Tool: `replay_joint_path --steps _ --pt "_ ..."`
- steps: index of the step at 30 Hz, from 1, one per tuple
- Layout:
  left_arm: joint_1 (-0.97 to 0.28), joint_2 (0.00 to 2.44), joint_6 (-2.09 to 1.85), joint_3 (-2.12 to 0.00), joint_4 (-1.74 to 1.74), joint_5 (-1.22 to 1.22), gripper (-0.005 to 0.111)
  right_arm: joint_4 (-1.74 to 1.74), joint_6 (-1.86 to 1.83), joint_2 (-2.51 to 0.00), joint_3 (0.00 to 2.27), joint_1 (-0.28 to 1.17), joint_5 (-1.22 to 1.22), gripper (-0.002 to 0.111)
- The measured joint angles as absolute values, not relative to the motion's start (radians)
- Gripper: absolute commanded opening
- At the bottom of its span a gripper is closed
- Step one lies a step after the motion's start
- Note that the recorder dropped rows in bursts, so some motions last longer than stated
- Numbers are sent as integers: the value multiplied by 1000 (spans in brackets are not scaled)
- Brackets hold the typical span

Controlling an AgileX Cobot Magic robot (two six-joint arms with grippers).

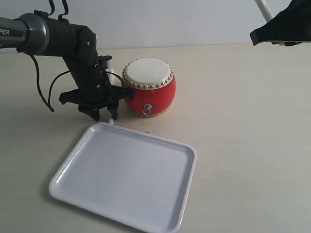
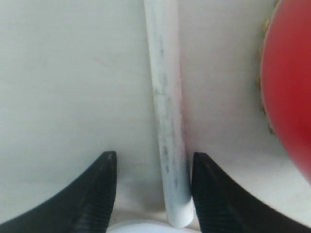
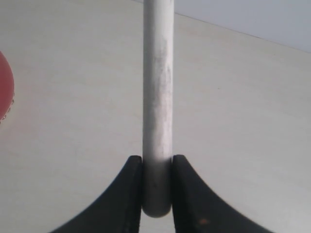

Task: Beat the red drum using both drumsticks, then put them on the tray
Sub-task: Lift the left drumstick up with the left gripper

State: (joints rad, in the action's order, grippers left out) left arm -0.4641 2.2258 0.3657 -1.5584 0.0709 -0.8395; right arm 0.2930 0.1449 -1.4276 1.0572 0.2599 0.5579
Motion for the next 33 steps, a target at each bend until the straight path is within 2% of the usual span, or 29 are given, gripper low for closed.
replay_joint_path --steps 3,12,17,26,29,33 --pt "-464 2226 366 -1558 69 -840 42 293 145 -1428 1057 260 558 0" --pt "-451 2228 371 -1558 59 -840 1 293 142 -1428 1057 260 558 0" --pt "-409 2228 364 -1558 69 -838 0 293 142 -1428 1057 260 558 0" --pt "-253 2114 253 -1550 33 -882 0 187 59 -1430 1093 260 613 0" --pt "-243 2027 239 -1485 -26 -852 0 74 -34 -1454 1161 260 711 0" --pt "-243 1878 238 -1281 -24 -706 0 -45 -119 -1518 1222 260 860 0"
